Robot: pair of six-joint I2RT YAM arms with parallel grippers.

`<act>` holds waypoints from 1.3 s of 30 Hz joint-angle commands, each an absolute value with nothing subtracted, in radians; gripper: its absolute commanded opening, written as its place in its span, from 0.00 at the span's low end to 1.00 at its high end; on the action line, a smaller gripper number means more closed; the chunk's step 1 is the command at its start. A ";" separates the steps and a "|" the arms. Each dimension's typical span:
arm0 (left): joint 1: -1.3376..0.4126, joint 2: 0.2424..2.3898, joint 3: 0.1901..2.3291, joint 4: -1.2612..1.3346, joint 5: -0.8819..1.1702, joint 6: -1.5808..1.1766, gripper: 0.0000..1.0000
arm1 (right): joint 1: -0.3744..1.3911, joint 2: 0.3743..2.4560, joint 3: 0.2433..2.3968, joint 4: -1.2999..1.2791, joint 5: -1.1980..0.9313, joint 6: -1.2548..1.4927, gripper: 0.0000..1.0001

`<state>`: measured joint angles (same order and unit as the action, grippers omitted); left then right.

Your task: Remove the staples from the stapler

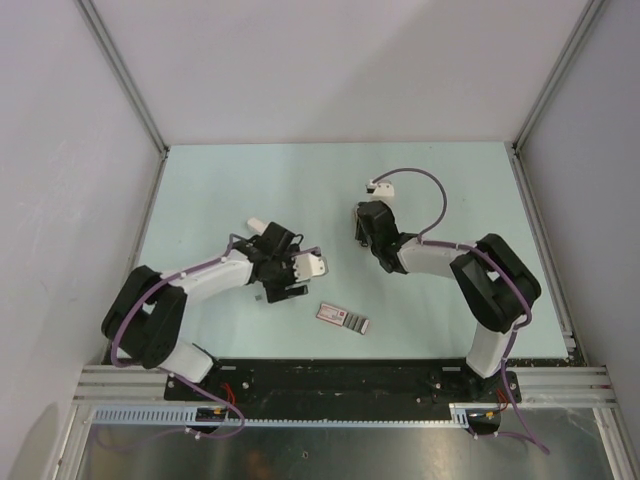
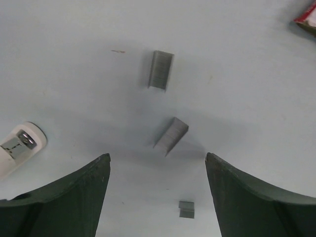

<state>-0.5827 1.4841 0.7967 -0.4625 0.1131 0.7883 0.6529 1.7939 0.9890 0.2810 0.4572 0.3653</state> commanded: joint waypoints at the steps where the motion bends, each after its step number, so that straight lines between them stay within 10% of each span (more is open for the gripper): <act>1: -0.595 1.519 0.866 -0.425 0.086 0.843 0.81 | 0.664 1.739 0.950 0.281 0.466 0.440 0.00; 14: -0.638 1.618 0.902 -0.426 0.059 0.835 0.62 | 0.635 1.629 0.908 0.219 0.360 0.481 0.59; 28: -0.640 1.611 0.890 -0.434 0.039 0.812 0.38 | 0.670 1.372 0.829 0.096 0.302 0.503 0.58; 39: -0.635 1.541 0.965 -0.494 0.098 0.729 0.01 | 0.828 1.182 0.686 -0.042 0.216 0.556 0.53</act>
<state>-0.6373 1.6020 0.8902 -0.4465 0.0521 0.7864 0.7921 1.2331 0.7170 -0.0010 0.2676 0.5308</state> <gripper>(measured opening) 0.041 0.529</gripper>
